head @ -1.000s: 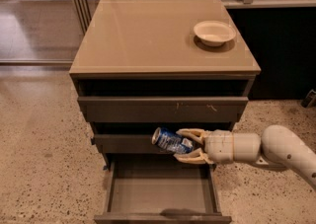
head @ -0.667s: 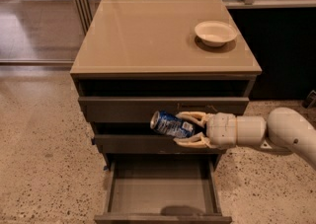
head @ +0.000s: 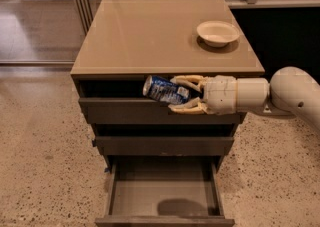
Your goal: Pick pepsi can from bottom drawer and place on counter
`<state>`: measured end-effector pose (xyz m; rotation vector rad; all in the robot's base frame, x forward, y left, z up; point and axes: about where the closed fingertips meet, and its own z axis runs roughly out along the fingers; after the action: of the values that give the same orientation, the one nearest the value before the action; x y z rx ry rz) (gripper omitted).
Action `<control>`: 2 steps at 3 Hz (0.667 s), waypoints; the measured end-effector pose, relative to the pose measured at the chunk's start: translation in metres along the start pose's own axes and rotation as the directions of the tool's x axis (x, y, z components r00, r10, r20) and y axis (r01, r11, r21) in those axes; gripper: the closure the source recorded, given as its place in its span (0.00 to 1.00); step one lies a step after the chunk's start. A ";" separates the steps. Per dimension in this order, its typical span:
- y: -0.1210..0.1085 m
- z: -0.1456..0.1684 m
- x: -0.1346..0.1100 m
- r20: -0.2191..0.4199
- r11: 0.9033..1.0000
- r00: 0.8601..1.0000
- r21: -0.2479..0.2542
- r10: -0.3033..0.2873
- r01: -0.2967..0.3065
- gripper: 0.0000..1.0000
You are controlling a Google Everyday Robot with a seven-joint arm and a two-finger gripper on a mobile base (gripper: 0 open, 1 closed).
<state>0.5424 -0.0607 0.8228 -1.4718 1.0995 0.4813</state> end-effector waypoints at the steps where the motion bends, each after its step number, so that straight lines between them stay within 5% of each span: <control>1: -0.040 0.005 -0.020 0.002 0.999 1.000 0.028 -0.023 0.023 1.00; 2: -0.070 0.009 -0.040 -0.016 0.998 0.999 0.050 -0.046 0.047 1.00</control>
Offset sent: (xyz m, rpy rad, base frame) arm 0.0635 0.0178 0.1088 -0.0176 -0.0951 -0.0757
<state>0.5843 -0.0468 0.8908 -1.4557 1.0794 0.4081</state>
